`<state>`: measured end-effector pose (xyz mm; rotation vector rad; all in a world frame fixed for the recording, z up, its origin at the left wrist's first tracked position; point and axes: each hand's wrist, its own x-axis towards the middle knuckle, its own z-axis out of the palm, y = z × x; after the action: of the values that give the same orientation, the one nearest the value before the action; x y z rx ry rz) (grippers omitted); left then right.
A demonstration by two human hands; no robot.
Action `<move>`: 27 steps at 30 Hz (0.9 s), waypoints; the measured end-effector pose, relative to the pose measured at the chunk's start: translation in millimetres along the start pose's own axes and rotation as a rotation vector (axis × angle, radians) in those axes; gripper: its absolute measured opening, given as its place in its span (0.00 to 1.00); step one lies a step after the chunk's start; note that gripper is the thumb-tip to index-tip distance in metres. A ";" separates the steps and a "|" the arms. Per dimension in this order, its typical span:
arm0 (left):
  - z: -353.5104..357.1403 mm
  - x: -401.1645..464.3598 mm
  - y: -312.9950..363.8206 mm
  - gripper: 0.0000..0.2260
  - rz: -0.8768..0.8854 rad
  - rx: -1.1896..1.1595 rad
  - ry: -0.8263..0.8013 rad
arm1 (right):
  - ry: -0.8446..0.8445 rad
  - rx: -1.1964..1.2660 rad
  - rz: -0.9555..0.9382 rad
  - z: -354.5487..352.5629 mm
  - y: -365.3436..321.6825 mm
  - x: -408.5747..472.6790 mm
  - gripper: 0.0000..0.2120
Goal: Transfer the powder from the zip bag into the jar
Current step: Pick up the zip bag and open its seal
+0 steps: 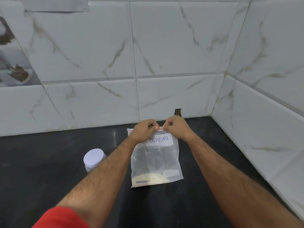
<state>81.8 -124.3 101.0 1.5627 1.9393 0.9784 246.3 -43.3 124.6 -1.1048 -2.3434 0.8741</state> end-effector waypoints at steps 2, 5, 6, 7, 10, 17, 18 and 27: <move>-2.9 -2.4 -4.8 0.06 -0.010 0.000 -0.001 | -0.011 0.009 0.014 1.6 0.0 -0.5 0.08; -7.1 -4.4 -11.7 0.05 -0.019 0.004 0.007 | -0.011 0.009 0.007 3.7 -0.2 -1.2 0.10; -8.5 -4.4 -13.9 0.05 -0.022 0.004 0.010 | -0.006 0.007 0.002 3.5 0.1 -1.4 0.10; -10.4 -4.7 -16.2 0.05 -0.025 0.004 0.013 | -0.003 0.010 0.000 2.8 0.5 -1.7 0.10; -18.8 -6.1 -23.6 0.05 -0.043 0.020 0.017 | -0.004 0.026 0.009 -2.0 4.8 -2.3 0.11; -30.7 -8.0 -33.3 0.05 -0.055 0.069 0.041 | -0.009 0.036 0.023 -11.8 13.4 -1.6 0.10; -32.4 -8.8 -34.7 0.05 -0.060 0.073 0.044 | -0.007 0.045 0.028 -13.1 14.4 -1.6 0.10; -42.4 -16.9 -42.0 0.07 -0.074 0.090 0.047 | 0.010 0.067 0.058 -18.9 23.3 -3.3 0.09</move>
<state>28.3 -155.0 94.8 1.5173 2.0843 0.9161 271.9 -27.6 122.0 -1.1518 -2.2676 0.9580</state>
